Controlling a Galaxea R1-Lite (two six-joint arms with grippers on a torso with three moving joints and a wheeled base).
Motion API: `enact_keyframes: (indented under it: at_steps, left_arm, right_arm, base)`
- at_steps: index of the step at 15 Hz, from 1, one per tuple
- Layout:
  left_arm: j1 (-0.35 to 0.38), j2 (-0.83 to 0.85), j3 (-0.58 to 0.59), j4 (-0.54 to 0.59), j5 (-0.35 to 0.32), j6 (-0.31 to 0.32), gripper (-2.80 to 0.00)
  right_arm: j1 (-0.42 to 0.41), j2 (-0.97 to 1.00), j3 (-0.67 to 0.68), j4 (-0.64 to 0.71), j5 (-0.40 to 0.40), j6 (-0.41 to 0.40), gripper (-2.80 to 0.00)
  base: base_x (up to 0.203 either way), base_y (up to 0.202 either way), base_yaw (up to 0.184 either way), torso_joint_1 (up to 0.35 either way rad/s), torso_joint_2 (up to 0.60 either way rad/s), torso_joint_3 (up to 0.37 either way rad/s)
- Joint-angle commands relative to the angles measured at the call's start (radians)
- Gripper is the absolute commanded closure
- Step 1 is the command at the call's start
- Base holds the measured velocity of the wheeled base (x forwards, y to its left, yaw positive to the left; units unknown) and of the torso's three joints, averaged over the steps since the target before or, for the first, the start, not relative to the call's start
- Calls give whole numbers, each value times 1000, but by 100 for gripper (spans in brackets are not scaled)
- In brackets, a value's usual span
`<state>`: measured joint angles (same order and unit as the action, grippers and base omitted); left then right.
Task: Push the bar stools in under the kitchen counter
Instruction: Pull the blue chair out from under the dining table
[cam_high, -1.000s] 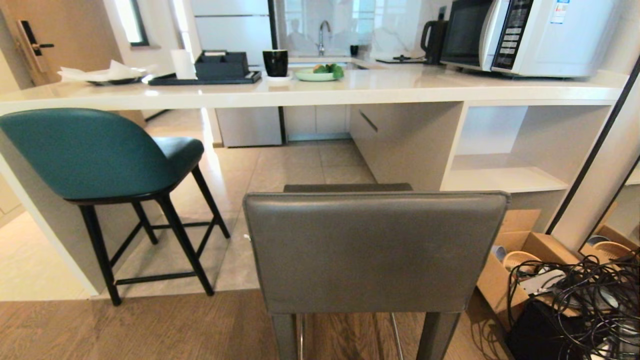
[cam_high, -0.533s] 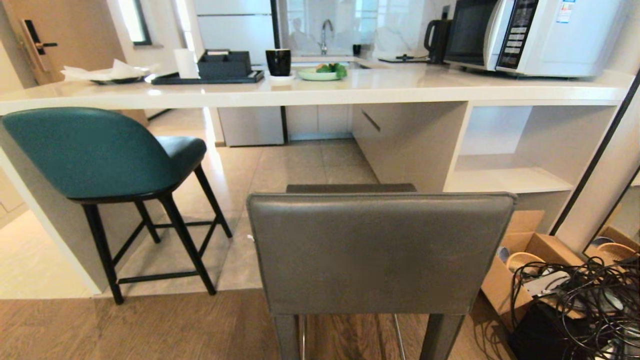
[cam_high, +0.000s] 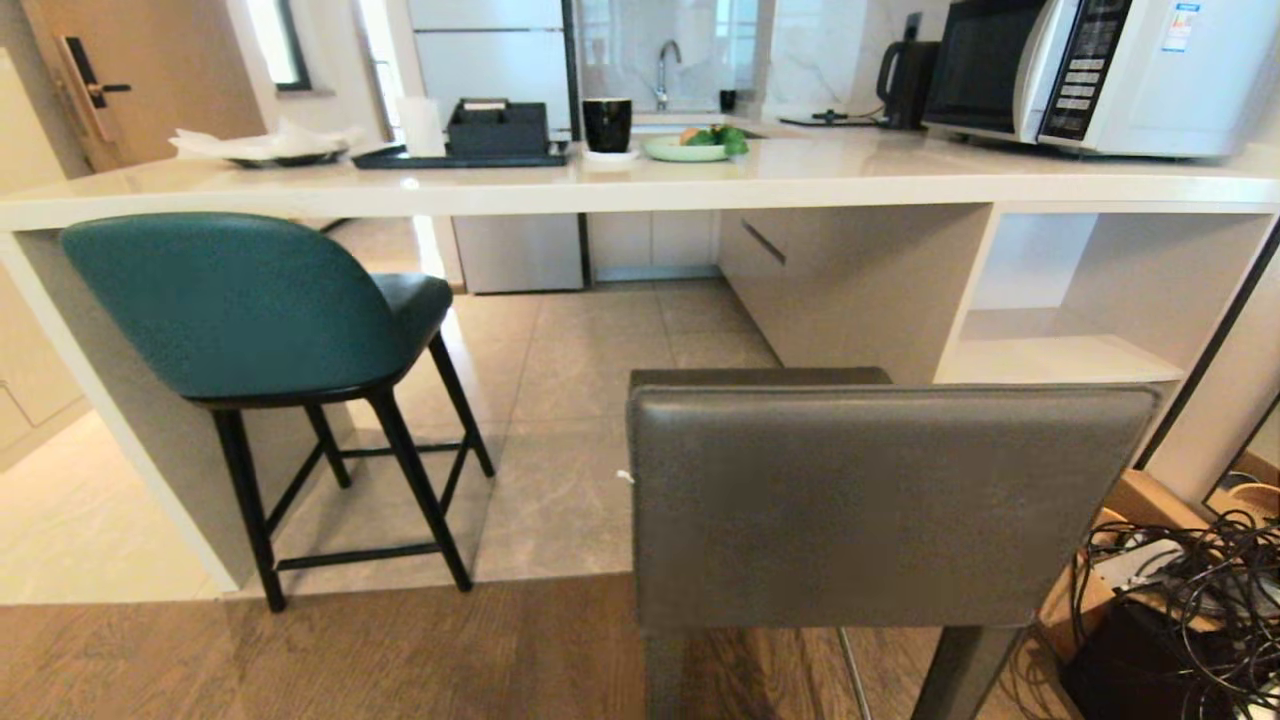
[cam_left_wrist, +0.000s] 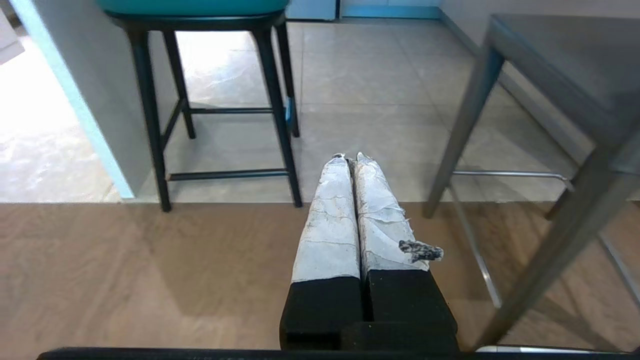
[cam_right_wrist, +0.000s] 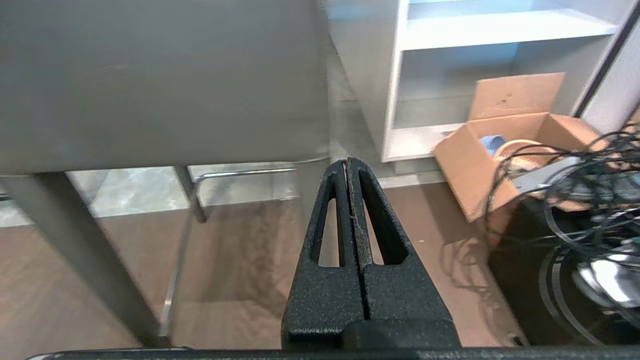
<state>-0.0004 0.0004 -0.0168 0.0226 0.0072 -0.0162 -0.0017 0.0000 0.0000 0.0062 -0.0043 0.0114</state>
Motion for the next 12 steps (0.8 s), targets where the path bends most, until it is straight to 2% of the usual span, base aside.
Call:
enact_keyframes:
  at_steps: [1, 12]
  left_arm:
    - [0, 2, 0, 0, 0, -1, 0]
    - [0, 3, 0, 0, 0, -1, 0]
  right_arm:
    - [0, 0, 2, 0, 0, -1, 0]
    - [0, 0, 2, 0, 0, 2, 0]
  base:
    - [0, 197, -1, -2, 2, -2]
    - [0, 197, -1, 3, 5, 3]
